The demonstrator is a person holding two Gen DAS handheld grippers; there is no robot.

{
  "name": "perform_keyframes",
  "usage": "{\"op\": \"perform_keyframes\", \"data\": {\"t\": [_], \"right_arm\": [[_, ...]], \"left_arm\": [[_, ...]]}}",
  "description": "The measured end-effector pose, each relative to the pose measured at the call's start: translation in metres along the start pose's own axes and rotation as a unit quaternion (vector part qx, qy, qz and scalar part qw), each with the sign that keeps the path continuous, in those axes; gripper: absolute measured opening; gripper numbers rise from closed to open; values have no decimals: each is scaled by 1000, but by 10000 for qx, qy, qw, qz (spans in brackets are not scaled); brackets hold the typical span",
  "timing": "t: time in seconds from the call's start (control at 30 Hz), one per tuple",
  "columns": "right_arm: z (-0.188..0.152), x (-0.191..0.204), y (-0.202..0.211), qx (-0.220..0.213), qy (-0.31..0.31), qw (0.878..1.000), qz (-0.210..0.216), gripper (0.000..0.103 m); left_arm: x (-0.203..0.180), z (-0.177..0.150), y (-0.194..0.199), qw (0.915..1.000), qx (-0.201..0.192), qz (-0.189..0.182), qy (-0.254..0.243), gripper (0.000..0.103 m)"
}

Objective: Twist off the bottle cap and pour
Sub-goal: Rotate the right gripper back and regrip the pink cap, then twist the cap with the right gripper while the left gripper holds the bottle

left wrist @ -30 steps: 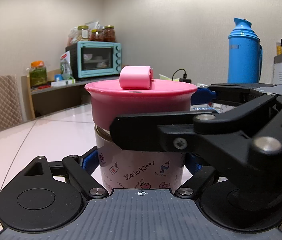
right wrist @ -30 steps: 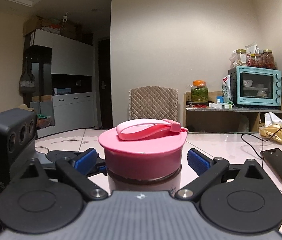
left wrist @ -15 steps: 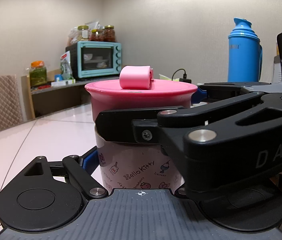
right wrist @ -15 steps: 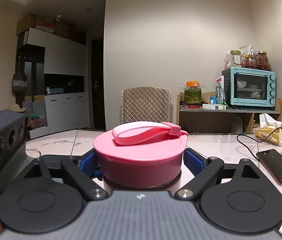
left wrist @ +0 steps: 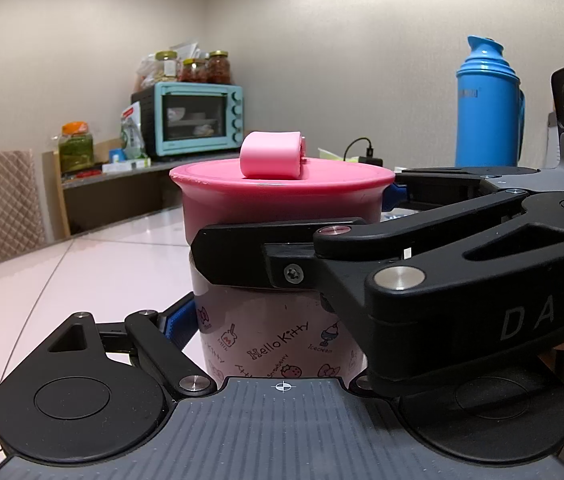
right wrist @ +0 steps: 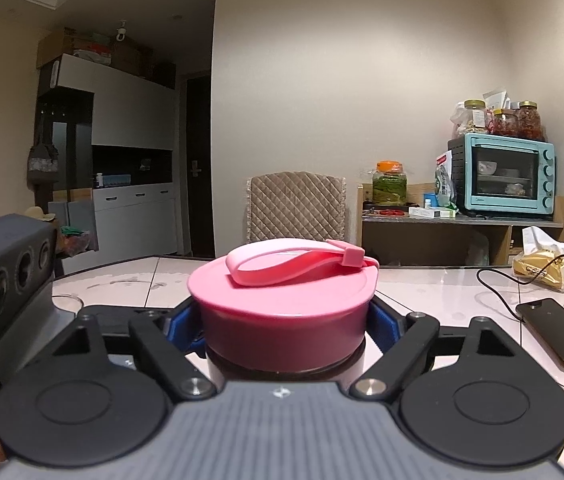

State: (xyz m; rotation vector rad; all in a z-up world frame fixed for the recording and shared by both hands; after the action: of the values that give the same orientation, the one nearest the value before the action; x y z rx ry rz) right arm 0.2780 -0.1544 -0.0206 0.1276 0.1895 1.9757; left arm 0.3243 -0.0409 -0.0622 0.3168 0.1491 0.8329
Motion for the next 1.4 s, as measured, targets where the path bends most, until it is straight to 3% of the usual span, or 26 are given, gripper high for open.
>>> {"op": "perform_keyframes", "data": {"t": [0.2, 0.43, 0.73, 0.9, 1.23, 1.4], "right_arm": [[0, -5, 0, -4, 39, 9998, 218, 85], [0, -20, -3, -51, 264, 9960, 851, 85], [4, -51, -15, -45, 322, 9807, 1926, 85], [5, -61, -20, -112, 386, 9722, 2307, 85], [9, -60, -19, -81, 337, 9729, 2285, 86], [8, -58, -11, -69, 289, 9776, 2082, 94]], "left_arm": [[0, 0, 0, 10000, -1, 3, -4, 90], [-1, 0, 0, 10000, -1, 2, 0, 90], [-2, -1, 0, 10000, -2, 7, -4, 90], [-2, -1, -1, 10000, -1, 5, -2, 90], [-2, -1, -1, 10000, -1, 4, -1, 90], [-2, -1, -1, 10000, -1, 1, 0, 90]]}}
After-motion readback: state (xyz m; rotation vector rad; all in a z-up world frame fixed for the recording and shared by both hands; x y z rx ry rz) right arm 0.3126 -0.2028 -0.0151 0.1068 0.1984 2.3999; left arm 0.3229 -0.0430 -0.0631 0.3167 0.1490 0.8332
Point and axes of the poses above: each gripper's, at about its wrist camera, not at the fingertips, and y roughly against the way its jaws point, x to its left, z to its top, the point moved 2 cm from there along -y, roughly the way its jaws point, and after that the axes turned 2 degrees about y, right-handed, at the moved point
